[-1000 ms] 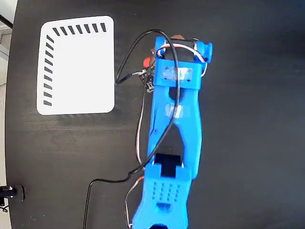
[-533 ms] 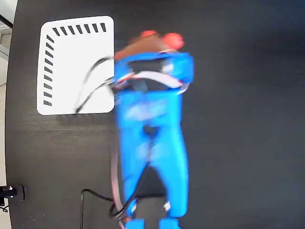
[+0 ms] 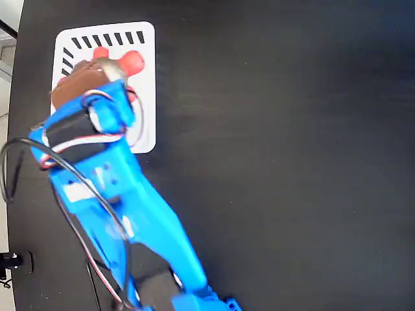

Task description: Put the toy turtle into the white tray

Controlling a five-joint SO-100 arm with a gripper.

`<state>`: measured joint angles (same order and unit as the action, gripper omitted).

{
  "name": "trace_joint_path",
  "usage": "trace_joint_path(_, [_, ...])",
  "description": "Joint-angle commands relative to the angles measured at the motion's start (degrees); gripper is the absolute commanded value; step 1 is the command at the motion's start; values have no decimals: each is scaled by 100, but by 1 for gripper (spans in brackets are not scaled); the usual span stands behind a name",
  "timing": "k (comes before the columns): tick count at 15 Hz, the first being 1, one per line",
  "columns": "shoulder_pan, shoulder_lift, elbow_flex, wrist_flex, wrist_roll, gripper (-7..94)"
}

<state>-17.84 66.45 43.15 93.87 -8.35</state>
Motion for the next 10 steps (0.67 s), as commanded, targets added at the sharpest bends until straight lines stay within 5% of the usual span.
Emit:
trace_joint_path(1, [-246, -562, -1037, 53, 299, 0])
trace_joint_path(10, [-264, -2153, -1934, -9, 422, 0])
